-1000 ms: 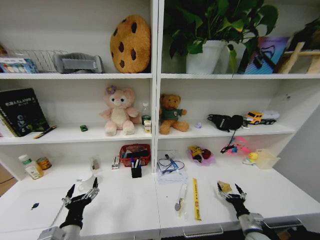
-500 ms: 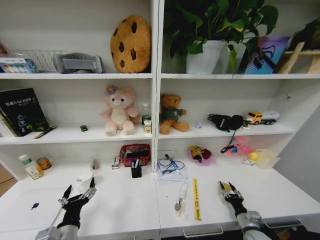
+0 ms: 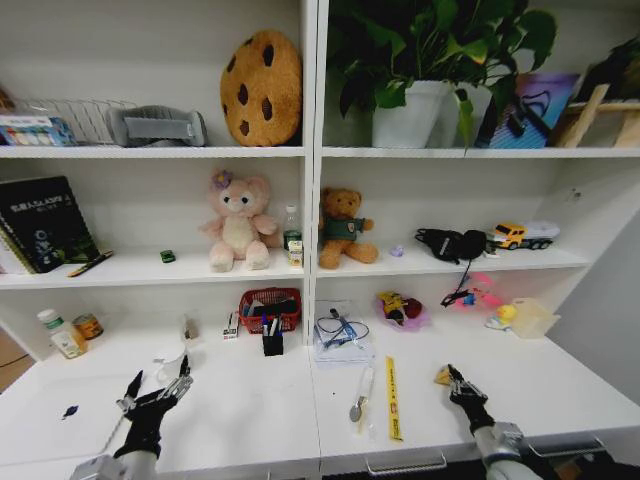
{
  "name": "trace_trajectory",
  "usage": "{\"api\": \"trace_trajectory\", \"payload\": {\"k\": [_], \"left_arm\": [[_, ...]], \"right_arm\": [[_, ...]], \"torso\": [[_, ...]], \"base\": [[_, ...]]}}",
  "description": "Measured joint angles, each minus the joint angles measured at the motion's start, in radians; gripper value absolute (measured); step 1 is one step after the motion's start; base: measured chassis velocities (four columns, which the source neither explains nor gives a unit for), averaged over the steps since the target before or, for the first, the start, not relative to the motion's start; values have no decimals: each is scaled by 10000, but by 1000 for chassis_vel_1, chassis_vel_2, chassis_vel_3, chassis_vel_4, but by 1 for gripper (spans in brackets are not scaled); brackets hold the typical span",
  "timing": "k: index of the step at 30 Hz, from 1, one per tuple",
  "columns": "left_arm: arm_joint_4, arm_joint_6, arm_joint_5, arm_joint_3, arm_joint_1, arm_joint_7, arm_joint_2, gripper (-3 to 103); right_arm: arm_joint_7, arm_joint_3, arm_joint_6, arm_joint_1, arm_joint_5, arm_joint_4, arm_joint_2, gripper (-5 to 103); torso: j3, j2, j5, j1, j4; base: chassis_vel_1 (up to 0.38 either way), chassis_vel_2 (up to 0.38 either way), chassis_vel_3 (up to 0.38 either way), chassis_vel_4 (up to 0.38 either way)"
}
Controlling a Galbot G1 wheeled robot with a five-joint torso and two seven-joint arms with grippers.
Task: Organize the objects on the table.
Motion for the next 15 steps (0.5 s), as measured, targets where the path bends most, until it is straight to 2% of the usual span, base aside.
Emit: {"api": "trace_trajectory", "payload": {"k": [9, 11, 15], "left_arm": [[-62, -6, 29, 50, 10, -6, -73, 100], [-90, -8, 82, 17, 32, -10, -96, 100], [-120, -7, 69, -52, 37, -16, -71, 100]], "right_arm": [[129, 24, -476, 686, 315, 696, -377, 0], [367, -914, -1144, 2488, 442, 312, -647, 0], [416, -1492, -1391, 3681, 466, -311, -727, 0]], "torso": [[0, 0, -2, 0, 0], [1, -1, 0, 0, 1], [1, -1, -2, 1, 3]], "base": [[0, 0, 0, 0], [0, 0, 0, 0], [0, 0, 0, 0]]}}
